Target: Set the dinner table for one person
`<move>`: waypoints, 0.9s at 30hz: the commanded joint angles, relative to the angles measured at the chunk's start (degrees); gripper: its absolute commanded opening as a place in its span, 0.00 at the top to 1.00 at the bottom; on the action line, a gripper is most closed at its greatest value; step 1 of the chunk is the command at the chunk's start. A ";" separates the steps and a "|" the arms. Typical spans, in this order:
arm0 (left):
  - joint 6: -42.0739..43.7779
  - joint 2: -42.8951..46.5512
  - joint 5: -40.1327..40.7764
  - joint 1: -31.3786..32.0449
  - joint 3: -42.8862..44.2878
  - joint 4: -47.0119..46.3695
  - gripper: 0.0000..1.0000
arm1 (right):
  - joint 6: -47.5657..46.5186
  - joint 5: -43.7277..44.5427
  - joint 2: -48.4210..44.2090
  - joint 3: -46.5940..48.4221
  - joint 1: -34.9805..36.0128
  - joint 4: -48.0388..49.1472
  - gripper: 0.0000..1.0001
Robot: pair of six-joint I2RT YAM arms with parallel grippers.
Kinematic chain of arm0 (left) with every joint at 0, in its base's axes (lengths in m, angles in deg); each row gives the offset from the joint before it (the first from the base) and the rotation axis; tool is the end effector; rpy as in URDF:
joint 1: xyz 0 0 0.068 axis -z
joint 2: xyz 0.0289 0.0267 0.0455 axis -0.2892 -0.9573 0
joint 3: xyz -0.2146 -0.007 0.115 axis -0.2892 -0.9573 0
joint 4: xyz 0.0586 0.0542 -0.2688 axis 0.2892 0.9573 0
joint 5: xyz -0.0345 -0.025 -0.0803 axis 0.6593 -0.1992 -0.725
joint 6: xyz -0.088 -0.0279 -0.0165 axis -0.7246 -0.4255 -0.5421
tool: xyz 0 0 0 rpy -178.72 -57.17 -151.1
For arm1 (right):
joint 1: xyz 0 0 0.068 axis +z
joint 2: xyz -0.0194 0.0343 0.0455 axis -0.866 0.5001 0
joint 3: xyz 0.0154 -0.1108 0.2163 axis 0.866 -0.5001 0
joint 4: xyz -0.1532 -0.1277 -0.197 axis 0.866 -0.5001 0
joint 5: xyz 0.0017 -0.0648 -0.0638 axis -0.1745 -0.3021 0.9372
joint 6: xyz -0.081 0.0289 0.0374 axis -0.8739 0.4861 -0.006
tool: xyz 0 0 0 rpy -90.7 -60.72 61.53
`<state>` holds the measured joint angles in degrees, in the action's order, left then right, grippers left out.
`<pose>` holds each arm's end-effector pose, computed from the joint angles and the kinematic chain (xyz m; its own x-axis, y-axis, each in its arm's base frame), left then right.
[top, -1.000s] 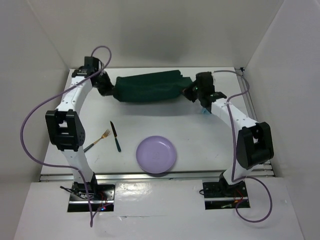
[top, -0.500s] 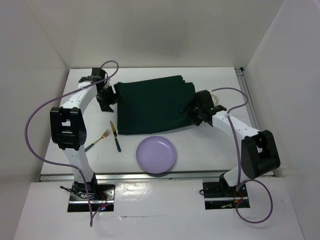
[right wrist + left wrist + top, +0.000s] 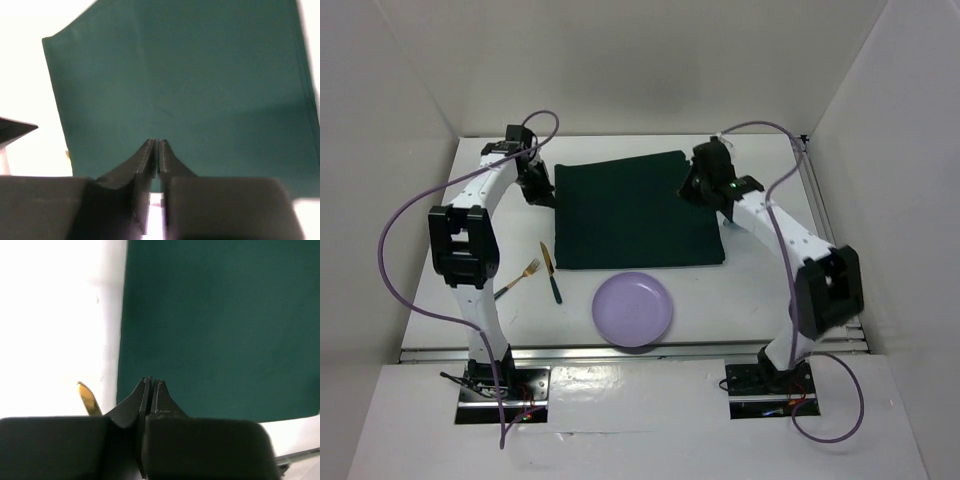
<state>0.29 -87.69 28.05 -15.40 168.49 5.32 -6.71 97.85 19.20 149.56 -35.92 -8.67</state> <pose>0.4742 -0.0263 0.1807 -0.8159 -0.4613 -0.3485 -0.3324 0.8675 -0.3700 0.3737 0.1529 0.2349 -0.6096 0.4656 -0.6416 0.1685 0.8670 0.4690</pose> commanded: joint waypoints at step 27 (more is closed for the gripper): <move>1.13 -13.36 -1.56 2.02 2.60 -0.13 1.00 | -10.37 -7.79 32.27 13.74 -2.98 -10.11 1.00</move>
<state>-0.15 -102.49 26.30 -14.13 173.67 4.95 -16.13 86.33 51.87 164.22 -38.39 -14.48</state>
